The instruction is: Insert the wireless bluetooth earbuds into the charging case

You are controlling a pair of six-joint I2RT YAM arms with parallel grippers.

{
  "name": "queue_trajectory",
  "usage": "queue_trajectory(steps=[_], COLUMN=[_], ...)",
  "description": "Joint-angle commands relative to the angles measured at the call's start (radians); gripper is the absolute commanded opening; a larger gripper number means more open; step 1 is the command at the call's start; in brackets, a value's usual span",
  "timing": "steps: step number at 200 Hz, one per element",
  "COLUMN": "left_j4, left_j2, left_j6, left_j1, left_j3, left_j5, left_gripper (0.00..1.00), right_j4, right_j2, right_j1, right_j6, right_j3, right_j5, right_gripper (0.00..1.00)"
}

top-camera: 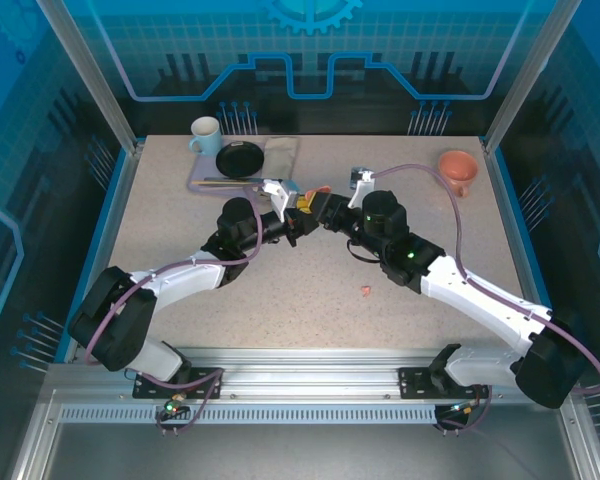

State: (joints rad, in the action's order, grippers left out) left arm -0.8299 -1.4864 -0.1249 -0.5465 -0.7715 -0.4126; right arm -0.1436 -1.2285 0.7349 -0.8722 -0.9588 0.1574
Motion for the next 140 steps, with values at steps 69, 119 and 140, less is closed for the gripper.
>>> queue_trajectory(steps=[69,119,140], left_j4=[-0.077,-0.059,-0.057], left_j2=[0.012,0.03,0.031], left_j6=[0.017,0.024,0.026], left_j1=[-0.006,-0.005,-0.005], left_j3=[-0.029,-0.018,-0.015], left_j5=[-0.006,-0.009,-0.009], left_gripper=[0.0,0.0,0.0], right_j4=[0.117,0.21,0.279], right_j2=[0.039,0.075,0.062], right_j1=[0.011,-0.034,-0.041], right_j6=[0.021,0.019,0.016], right_j3=[-0.029,-0.076,-0.13], right_j5=[0.062,-0.001,-0.087], right_gripper=[0.48,0.57,0.57])
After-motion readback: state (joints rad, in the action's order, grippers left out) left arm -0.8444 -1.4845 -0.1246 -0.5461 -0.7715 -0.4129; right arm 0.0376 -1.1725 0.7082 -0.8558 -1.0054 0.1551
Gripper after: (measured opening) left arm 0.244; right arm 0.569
